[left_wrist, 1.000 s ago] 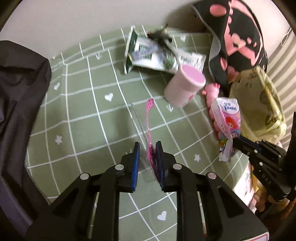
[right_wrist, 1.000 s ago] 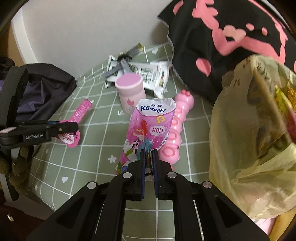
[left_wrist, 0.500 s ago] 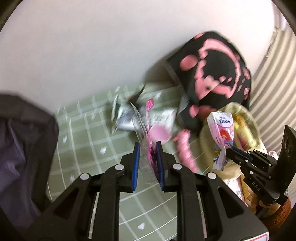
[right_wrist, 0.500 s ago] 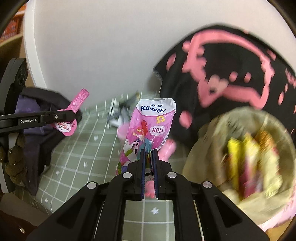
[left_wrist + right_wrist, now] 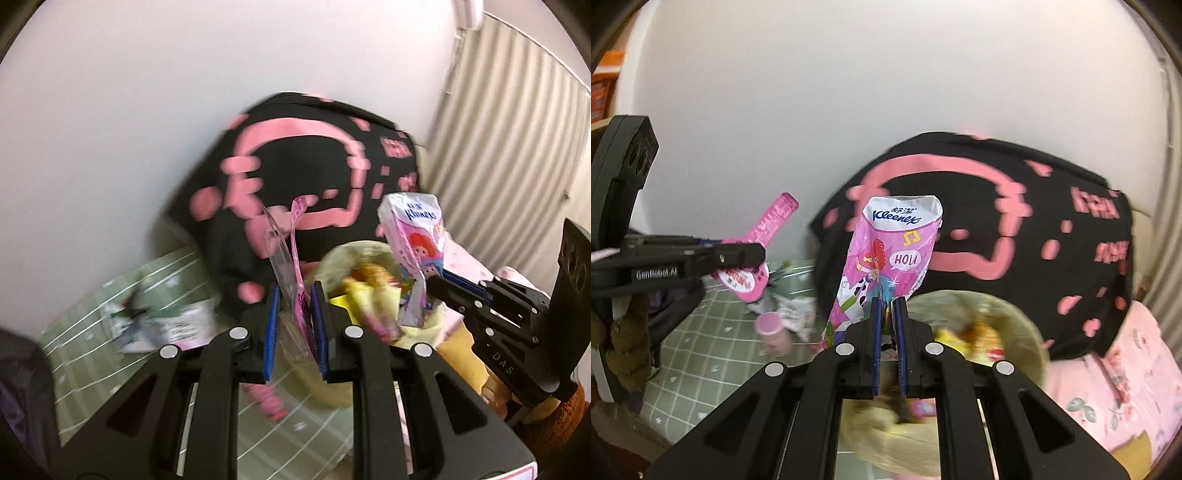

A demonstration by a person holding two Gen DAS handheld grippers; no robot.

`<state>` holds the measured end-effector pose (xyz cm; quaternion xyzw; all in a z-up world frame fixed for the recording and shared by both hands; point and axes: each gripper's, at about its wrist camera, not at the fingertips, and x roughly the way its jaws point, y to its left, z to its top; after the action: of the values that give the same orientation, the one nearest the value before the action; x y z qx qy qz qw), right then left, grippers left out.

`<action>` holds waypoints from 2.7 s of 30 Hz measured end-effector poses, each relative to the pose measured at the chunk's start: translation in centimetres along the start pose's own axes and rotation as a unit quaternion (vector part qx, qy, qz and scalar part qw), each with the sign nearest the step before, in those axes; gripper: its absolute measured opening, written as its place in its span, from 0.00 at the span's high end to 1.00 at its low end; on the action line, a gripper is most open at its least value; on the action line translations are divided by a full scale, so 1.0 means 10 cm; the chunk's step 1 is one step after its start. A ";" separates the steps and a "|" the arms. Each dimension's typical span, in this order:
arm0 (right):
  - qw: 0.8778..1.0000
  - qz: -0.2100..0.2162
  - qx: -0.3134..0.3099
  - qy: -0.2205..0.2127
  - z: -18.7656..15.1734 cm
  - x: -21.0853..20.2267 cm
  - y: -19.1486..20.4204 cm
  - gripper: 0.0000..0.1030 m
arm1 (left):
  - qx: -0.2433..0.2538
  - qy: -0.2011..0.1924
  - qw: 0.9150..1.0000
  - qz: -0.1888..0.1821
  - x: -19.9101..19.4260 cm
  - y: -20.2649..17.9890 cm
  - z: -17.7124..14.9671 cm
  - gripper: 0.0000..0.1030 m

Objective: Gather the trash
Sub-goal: 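Carry both items over the yellow trash bag and open the left tool to drop the pink stick, then lower the Kleenex pack into the trash bag and open the right tool, then grasp the grey-green wrapper strip with the right tool while the left tool approaches the green milk carton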

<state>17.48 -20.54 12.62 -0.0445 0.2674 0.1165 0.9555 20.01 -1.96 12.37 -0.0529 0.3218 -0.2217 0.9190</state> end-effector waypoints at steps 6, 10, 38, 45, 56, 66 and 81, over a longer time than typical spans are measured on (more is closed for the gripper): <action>0.998 -0.052 0.022 -0.002 0.00 -0.15 -0.41 0.91 | 0.030 0.021 0.998 -0.056 0.40 -0.40 0.14 0.84; 0.996 -0.076 0.038 0.002 -0.04 -0.19 -0.61 0.91 | 0.048 0.033 0.995 -0.079 0.61 -0.61 0.20 0.84; 0.988 -0.100 0.114 0.039 -0.28 0.12 -1.19 0.91 | 0.019 0.109 0.989 -0.102 1.49 -0.41 0.22 0.58; 0.982 -0.020 0.146 0.115 -0.48 0.69 -1.01 0.91 | -0.023 0.103 0.993 -0.060 1.28 0.13 0.07 0.58; 0.963 -0.023 0.143 0.225 -0.80 1.48 -0.80 0.91 | -0.102 0.100 0.989 0.025 0.82 1.20 -0.44 0.58; 0.974 -0.059 0.121 0.182 -0.75 1.08 -0.62 0.70 | -0.178 0.086 0.975 0.097 0.48 2.04 -0.81 0.56; 0.988 -0.054 0.098 0.105 -0.39 0.64 -0.25 0.68 | -0.181 0.094 0.972 0.118 0.36 2.43 -1.10 0.56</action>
<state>21.52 -22.29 6.01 0.0225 0.3739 0.0326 0.9266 24.82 18.76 -4.15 -0.1588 0.4452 -0.0539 0.8796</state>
